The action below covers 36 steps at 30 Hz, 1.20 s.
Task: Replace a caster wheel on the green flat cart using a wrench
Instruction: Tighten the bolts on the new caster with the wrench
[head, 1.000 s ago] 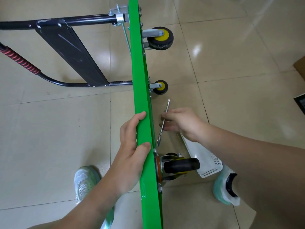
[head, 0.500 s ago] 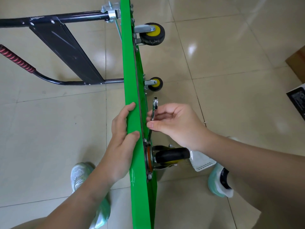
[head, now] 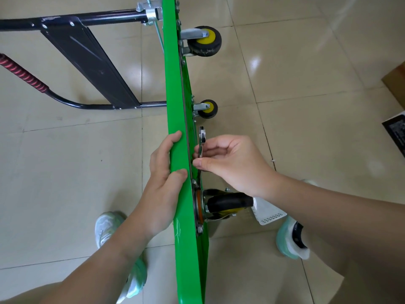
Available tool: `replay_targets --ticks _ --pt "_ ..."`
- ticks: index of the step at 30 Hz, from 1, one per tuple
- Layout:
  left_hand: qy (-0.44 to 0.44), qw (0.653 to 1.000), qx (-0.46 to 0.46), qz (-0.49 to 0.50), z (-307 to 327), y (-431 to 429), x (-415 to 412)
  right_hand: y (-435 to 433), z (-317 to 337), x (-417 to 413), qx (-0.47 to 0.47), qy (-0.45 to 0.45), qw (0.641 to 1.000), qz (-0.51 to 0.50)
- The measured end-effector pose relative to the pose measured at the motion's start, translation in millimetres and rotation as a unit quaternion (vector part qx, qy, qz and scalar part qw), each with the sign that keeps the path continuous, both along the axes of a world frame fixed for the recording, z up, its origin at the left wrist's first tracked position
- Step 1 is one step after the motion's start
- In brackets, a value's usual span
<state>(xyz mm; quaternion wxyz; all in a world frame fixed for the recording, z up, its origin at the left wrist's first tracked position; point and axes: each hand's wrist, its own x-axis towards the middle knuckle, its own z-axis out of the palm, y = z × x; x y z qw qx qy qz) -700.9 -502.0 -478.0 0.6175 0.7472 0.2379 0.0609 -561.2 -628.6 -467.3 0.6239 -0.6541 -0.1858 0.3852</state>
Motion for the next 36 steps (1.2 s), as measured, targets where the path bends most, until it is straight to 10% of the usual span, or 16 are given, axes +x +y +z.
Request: replay_targets --ticks 36 --pt "-0.006 1.0 -0.017 0.017 -1 -1 0 12 -14 5 -0.015 0.003 1.0 0.004"
